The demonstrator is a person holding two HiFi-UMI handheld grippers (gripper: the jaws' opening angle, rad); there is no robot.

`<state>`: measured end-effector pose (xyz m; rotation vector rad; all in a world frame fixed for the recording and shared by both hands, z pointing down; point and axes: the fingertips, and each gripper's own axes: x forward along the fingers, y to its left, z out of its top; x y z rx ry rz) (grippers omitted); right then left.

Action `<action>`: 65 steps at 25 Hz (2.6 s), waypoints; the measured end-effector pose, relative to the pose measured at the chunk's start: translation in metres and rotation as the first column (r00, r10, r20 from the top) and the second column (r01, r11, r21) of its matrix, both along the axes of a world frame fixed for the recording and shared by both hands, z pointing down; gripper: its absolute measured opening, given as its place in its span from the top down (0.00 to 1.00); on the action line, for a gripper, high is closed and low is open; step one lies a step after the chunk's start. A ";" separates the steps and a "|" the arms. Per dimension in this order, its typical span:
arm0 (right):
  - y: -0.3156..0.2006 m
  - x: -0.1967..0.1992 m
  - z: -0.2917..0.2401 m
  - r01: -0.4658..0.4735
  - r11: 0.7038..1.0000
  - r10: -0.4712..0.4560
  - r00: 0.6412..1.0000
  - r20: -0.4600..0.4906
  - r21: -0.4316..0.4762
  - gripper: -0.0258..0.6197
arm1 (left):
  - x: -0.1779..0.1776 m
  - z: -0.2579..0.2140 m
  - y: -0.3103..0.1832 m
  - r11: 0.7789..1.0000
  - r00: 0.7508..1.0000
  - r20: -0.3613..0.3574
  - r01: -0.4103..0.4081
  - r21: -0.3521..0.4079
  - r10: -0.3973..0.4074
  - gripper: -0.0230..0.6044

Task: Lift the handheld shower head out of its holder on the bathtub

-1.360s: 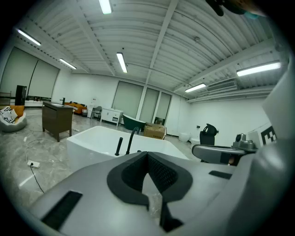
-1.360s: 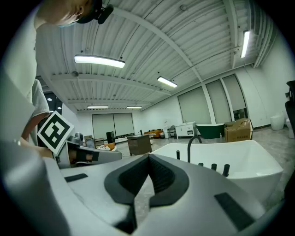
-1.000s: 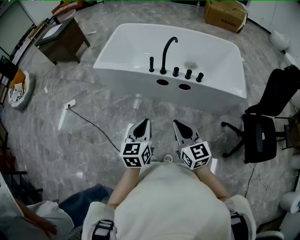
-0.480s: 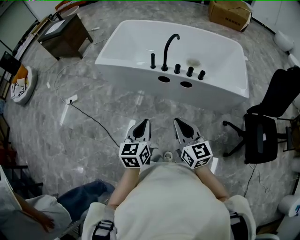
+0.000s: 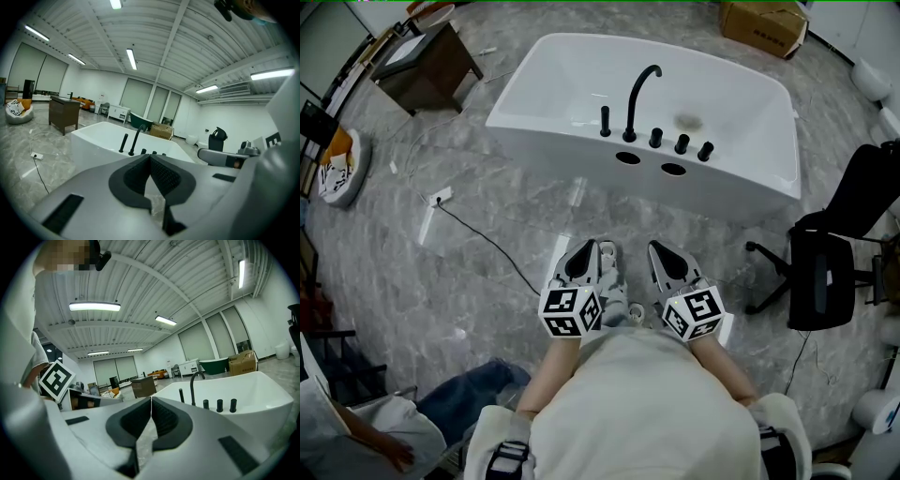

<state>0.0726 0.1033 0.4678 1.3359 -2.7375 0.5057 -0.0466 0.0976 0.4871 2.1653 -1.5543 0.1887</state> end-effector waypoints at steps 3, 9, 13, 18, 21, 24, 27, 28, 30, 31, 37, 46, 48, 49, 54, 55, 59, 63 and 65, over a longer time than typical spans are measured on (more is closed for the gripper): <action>-0.023 -0.001 0.000 -0.007 1.000 0.007 1.000 -0.005 -0.001 0.93 | -0.002 0.003 -0.023 1.000 1.000 0.001 -0.002 -0.006 0.002 0.93; -0.080 -0.008 -0.004 -0.009 1.000 0.009 1.000 -0.027 0.011 0.93 | -0.011 0.003 -0.082 1.000 1.000 -0.015 0.000 0.005 0.000 0.93; -0.121 -0.013 -0.007 -0.003 1.000 0.003 0.999 -0.043 0.019 0.93 | -0.015 0.005 -0.125 1.000 1.000 -0.016 -0.012 0.005 0.012 0.93; -0.170 -0.026 -0.014 -0.003 1.000 0.005 0.999 -0.053 0.031 0.93 | -0.025 0.007 -0.179 1.000 0.999 -0.028 -0.030 0.000 0.030 0.93; -0.197 -0.032 -0.015 -0.011 0.999 0.013 0.998 -0.055 0.030 0.93 | -0.029 0.008 -0.207 0.999 0.998 -0.022 -0.052 -0.005 0.052 0.93; -0.222 -0.039 -0.014 -0.025 0.999 0.026 0.998 -0.052 0.026 0.93 | -0.034 0.013 -0.234 0.997 0.997 -0.019 -0.077 -0.019 0.077 0.93; -0.245 -0.048 -0.013 -0.039 0.999 0.040 0.998 -0.052 0.023 0.93 | -0.041 0.019 -0.259 0.994 0.995 -0.012 -0.102 -0.032 0.102 0.93; -0.252 -0.050 -0.012 -0.044 0.999 0.045 0.998 -0.052 0.021 0.93 | -0.043 0.021 -0.266 0.993 0.994 -0.009 -0.110 -0.036 0.110 0.93; -0.264 -0.052 -0.009 -0.057 0.998 0.058 0.997 -0.052 0.017 0.93 | -0.045 0.027 -0.280 0.991 0.992 -0.001 -0.125 -0.042 0.125 0.93; -0.271 -0.053 -0.008 -0.064 0.998 0.064 0.997 -0.053 0.013 0.93 | -0.045 0.030 -0.287 0.990 0.991 0.005 -0.133 -0.046 0.134 0.93; -0.304 -0.059 0.004 -0.100 0.995 0.099 0.993 -0.063 -0.009 0.93 | -0.050 0.050 -0.324 0.980 0.982 0.035 -0.184 -0.073 0.186 0.93; -0.345 -0.069 0.023 -0.133 0.990 0.129 0.989 -0.073 -0.055 0.93 | -0.046 0.095 -0.372 0.957 0.962 0.028 -0.265 -0.120 0.270 0.93; -0.350 -0.070 0.029 -0.139 0.988 0.134 0.988 -0.078 -0.067 0.93 | -0.044 0.107 -0.381 0.952 0.957 0.037 -0.280 -0.127 0.287 0.93; -0.352 -0.070 0.031 -0.142 0.987 0.136 0.987 -0.080 -0.075 0.93 | -0.043 0.113 -0.386 0.948 0.954 0.047 -0.288 -0.131 0.297 0.93; -0.357 -0.069 0.046 -0.161 0.980 0.151 0.984 -0.090 -0.114 0.93 | -0.035 0.150 -0.408 0.926 0.927 0.097 -0.347 -0.151 0.363 0.67; -0.359 -0.068 0.050 -0.166 0.979 0.155 0.984 -0.093 -0.121 0.93 | -0.033 0.157 -0.414 0.922 0.921 0.112 -0.357 -0.150 0.374 0.66; -0.362 -0.066 0.065 -0.185 0.970 0.170 0.980 -0.102 -0.156 0.93 | -0.028 0.187 -0.434 0.908 0.897 0.160 -0.389 -0.156 0.411 0.60; -0.360 -0.060 0.077 -0.200 0.961 0.181 0.977 -0.112 -0.193 0.93 | -0.017 0.213 -0.448 0.890 0.873 0.189 -0.419 -0.179 0.449 0.59; -0.359 -0.058 0.084 -0.206 0.956 0.185 0.976 -0.116 -0.210 0.93 | -0.012 0.226 -0.454 0.886 0.864 0.210 -0.422 -0.193 0.458 0.59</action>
